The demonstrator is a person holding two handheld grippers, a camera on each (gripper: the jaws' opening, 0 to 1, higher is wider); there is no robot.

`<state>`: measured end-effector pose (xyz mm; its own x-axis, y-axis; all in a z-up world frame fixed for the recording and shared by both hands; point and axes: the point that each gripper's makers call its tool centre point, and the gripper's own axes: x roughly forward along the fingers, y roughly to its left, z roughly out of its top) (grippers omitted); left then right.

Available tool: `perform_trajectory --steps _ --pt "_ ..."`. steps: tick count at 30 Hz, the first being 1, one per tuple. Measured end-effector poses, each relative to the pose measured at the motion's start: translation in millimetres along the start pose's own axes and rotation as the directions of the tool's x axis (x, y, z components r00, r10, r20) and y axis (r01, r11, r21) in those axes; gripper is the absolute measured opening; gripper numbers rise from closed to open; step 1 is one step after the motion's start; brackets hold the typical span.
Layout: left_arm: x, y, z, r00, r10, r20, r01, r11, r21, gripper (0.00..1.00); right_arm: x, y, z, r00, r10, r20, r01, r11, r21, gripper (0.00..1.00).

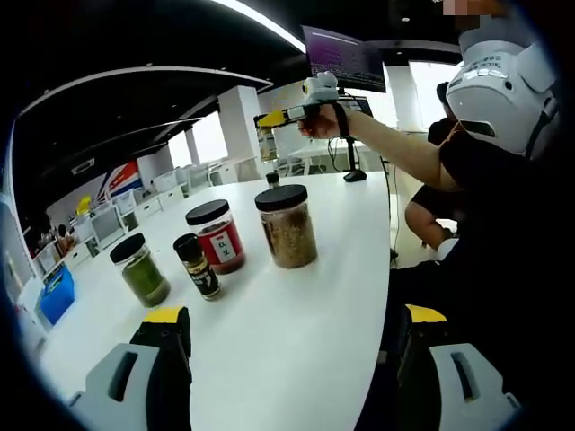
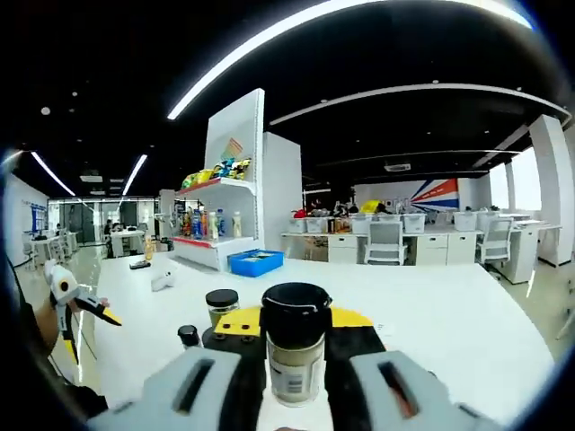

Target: Pick up the mixed condiments and ingredients on the table and sort them into separate groups

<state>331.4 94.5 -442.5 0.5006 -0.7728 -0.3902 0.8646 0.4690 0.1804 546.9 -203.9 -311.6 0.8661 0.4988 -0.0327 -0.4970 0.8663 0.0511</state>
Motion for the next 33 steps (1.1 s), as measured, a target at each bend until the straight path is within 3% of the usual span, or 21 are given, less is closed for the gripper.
perform_trajectory --steps 4,8,16,27,33 --pt "1.2 0.6 -2.0 1.000 -0.003 -0.003 0.003 1.000 -0.004 0.95 16.4 -20.0 -34.0 0.998 -0.051 -0.037 0.052 0.998 0.024 0.22" --pt "2.0 0.7 -4.2 1.000 -0.006 -0.005 0.006 1.000 -0.008 0.95 26.9 -36.6 -64.1 0.991 -0.120 -0.067 0.119 0.993 -0.011 0.22" --pt "3.8 -0.4 -6.4 1.000 -0.021 -0.003 0.021 1.000 -0.019 0.95 42.9 -56.1 -105.3 0.975 -0.183 -0.123 0.180 0.983 -0.039 0.22" --pt "6.0 -1.3 -9.0 1.000 -0.030 -0.002 0.030 0.999 -0.026 0.95 53.7 -74.2 -135.5 0.967 -0.199 -0.156 0.195 0.980 -0.042 0.22" --pt "7.1 -1.2 -6.8 1.000 -0.030 0.000 0.030 0.999 -0.023 0.95 54.5 -82.1 -135.6 0.967 -0.217 -0.130 0.215 0.976 -0.027 0.22"
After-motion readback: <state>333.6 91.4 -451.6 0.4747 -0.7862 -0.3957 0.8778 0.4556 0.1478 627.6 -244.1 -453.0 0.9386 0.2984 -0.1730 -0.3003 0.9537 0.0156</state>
